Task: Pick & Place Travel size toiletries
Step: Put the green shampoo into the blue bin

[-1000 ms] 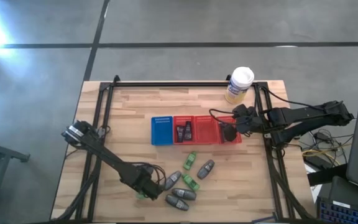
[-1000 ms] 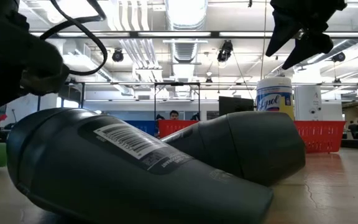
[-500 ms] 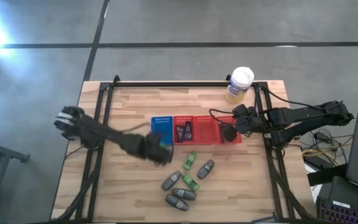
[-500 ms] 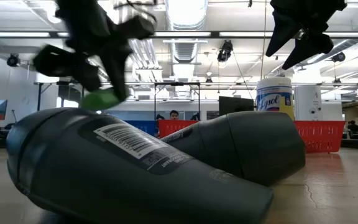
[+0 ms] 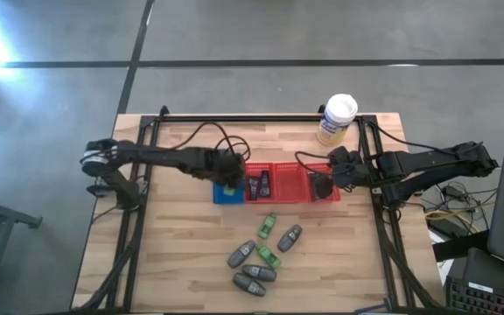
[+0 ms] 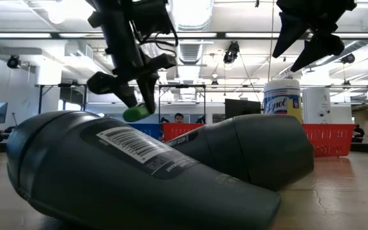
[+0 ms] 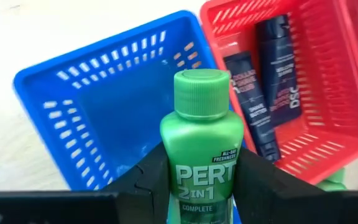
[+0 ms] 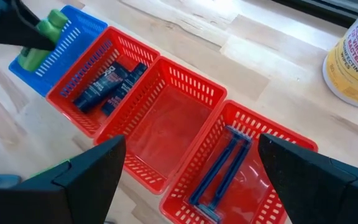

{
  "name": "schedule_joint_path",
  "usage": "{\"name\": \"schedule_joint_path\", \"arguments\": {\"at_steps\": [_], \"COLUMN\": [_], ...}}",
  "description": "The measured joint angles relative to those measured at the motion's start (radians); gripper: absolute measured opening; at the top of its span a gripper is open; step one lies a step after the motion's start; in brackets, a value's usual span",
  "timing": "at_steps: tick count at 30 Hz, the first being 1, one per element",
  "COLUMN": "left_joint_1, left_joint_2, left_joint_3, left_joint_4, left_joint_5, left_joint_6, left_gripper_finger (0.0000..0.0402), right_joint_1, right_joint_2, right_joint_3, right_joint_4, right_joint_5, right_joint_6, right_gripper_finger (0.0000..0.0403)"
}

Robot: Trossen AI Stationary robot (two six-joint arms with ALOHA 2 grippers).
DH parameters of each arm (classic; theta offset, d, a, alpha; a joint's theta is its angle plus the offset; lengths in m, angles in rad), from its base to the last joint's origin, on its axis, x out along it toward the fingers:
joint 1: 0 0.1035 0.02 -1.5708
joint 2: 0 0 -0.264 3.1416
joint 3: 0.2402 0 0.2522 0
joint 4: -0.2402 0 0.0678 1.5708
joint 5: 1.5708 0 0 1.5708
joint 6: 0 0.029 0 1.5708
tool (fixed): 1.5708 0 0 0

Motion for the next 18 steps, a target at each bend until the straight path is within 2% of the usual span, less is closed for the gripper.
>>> {"name": "schedule_joint_path", "arguments": {"at_steps": [7,15,18], "left_joint_1": [0.04,0.043,0.043], "left_joint_2": [-0.001,-0.006,-0.006], "left_joint_3": [-0.105,-0.147,-0.147], "left_joint_4": [0.094,0.163,0.161], "left_joint_5": [0.079,0.075,0.063], "left_joint_6": [-0.002,-0.045,-0.039], "left_gripper_finger": [0.0136,0.0137,0.0151], "right_joint_1": [0.0,0.0,0.0], "right_joint_2": [0.0,0.0,0.001], "right_joint_3": [0.0,0.0,0.0], "right_joint_4": [0.0,0.0,0.0], "right_joint_5": [0.0,0.0,0.0], "right_joint_6": [0.009,0.035,0.044], "right_gripper_finger": [0.0363,0.0363,0.0363]}}
